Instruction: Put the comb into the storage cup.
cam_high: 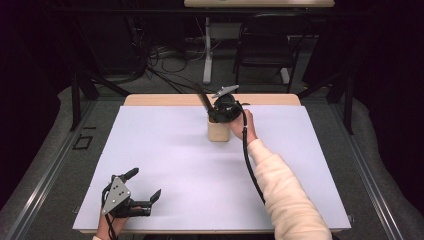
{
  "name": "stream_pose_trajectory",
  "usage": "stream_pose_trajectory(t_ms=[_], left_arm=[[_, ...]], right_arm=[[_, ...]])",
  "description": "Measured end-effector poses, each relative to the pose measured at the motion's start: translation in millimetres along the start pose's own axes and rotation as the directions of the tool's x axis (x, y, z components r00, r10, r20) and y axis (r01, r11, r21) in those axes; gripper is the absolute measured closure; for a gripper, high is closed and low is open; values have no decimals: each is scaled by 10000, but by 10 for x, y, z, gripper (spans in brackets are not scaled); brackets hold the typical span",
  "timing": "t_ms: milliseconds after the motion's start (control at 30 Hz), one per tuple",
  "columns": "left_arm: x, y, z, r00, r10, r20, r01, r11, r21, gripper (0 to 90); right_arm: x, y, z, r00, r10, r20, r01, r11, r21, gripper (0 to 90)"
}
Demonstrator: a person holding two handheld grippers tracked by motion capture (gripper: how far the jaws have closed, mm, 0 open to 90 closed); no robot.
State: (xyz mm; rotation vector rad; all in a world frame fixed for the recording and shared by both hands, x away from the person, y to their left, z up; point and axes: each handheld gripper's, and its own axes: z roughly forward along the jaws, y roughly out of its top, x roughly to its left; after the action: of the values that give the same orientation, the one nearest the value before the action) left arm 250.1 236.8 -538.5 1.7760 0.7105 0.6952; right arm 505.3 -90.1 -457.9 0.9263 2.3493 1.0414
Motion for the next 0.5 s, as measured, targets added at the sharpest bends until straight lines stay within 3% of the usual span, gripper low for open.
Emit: stream_pose_trajectory(t_ms=[100, 167, 300, 500], left_arm=[[-5, 3, -1, 10000, 6, -6, -6, 10000, -42, 7], [-5, 3, -1, 10000, 9, -10, -10, 10000, -41, 7], [-6, 3, 0, 10000, 2, 8, -2, 10000, -45, 7], [-3, 2, -1, 10000, -12, 3, 12, 10000, -39, 7]], right_arm=[[14, 20, -104, 9997, 193, -130, -195, 9997, -174, 440], [23, 27, -129, 9997, 219, -143, -222, 9996, -185, 409], [40, 41, -210, 9989, 185, -425, -185, 9998, 27, 297], [38, 32, -274, 9969, 230, -747, -219, 9996, 151, 231]])
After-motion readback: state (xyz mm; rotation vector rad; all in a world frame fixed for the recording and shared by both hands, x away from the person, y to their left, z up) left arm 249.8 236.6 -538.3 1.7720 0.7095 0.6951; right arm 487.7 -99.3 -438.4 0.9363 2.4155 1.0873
